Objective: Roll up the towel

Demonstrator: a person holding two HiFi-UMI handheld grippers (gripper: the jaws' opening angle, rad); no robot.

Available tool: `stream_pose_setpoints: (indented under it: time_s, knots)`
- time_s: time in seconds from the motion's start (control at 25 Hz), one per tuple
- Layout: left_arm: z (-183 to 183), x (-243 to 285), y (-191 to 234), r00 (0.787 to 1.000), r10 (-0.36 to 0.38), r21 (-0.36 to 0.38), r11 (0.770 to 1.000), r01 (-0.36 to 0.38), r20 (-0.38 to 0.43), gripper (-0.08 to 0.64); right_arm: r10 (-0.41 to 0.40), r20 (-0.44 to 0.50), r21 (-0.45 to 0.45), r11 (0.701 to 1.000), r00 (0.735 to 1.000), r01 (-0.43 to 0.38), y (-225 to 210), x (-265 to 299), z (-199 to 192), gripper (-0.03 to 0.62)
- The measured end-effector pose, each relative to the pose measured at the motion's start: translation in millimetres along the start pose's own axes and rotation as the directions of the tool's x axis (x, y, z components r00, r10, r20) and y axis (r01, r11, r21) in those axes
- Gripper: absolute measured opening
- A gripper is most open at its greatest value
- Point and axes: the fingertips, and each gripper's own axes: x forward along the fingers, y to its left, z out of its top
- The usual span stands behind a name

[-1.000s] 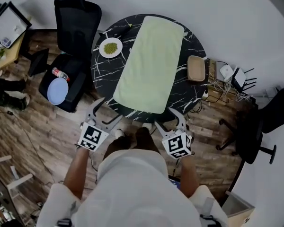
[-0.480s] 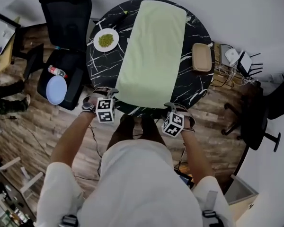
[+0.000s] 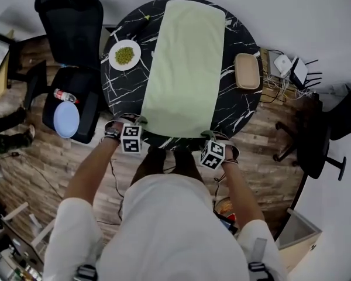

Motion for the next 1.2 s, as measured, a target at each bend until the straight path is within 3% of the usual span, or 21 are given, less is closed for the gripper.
stream_pose_setpoints:
  time_s: [0.12,0.24,0.44,0.52,0.68,1.0,1.2]
  knots:
    - [-1.7,-0.7,0.3,1.000,-0.017,-0.030,0.999,0.018,0.009,0.188,0.047,0.002,0.030,0.998,0.999,-0.047,-1.2,0.6,1.4,0.143]
    - [-0.3,-1.1,4.2,1.000,-0.014,-0.050,0.999,0.014,-0.003,0.147,0.061,-0.031,0.008,0.998,0.998,-0.061,-6.3,-0.6,3.1,0.097]
    - [0.6,0.0,-4.6,1.000,0.020,-0.039,0.999,-0.021,-0.019,0.075,0.007,-0.045,-0.067,0.998,0.999,-0.010,-0.4,1.5,3.5,0.042]
    - [0.5,0.3,-9.1,0.999,0.045,-0.047,0.998,-0.046,-0.015,0.035,-0.017,-0.036,-0.054,0.998,0.999,0.015,4.2,0.5,0.4,0.014]
    - [3.3,0.9,-18.1,0.996,0.089,-0.063,0.994,-0.090,-0.021,0.021,-0.027,-0.042,-0.032,0.999,0.999,0.026,15.0,-1.2,-7.5,0.011]
    - [24.9,-1.2,-60.2,0.999,0.040,-0.090,0.995,-0.038,0.024,0.021,0.004,-0.034,0.043,0.999,0.999,-0.003,45.4,-26.2,-28.0,0.011]
    - [31.0,-12.6,-88.8,0.999,-0.017,-0.126,0.992,0.021,0.032,0.021,0.078,-0.021,0.057,0.995,0.997,-0.077,70.7,-40.2,-31.2,0.009]
